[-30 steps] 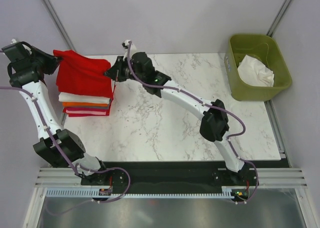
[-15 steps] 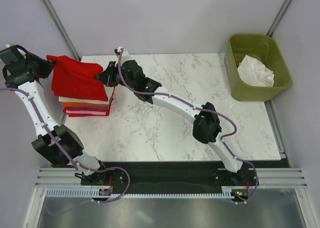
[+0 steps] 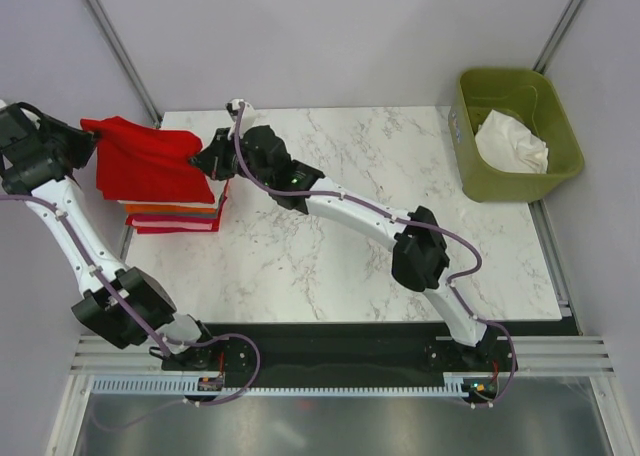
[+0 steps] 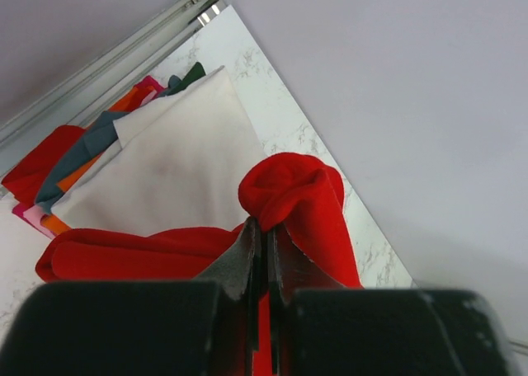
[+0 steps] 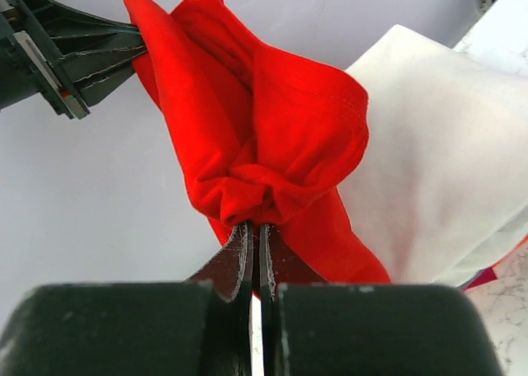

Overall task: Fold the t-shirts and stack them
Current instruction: Neatly place the folded tshirt to the corner

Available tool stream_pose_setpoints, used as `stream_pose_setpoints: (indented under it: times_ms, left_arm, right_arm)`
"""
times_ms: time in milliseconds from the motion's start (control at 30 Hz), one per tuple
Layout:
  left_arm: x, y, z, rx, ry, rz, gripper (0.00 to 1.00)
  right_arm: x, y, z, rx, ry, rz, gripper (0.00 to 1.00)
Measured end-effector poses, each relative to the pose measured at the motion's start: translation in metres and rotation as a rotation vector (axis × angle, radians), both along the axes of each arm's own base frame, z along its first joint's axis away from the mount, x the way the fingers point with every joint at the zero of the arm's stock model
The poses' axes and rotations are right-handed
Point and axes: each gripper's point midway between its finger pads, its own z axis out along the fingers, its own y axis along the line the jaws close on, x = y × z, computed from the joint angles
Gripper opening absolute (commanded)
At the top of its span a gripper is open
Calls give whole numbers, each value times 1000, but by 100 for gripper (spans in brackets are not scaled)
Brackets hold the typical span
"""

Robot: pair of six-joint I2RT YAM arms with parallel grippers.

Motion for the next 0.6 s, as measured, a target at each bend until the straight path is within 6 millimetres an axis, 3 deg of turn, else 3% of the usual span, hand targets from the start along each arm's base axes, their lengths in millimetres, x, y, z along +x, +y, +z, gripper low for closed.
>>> stream_pose_setpoints:
  times_ms: [133, 267, 600]
  left_arm:
    - [-12, 0, 7, 21, -14, 14, 2]
    - [-9, 2, 1, 13, -5, 14, 2]
    - [13, 18, -43, -56, 76, 8, 2]
  right_arm:
    - [-20, 5, 14, 14, -20, 26, 0]
    - [-27, 7, 20, 25, -28, 33, 0]
    - [11, 1, 18, 60, 0, -32, 0]
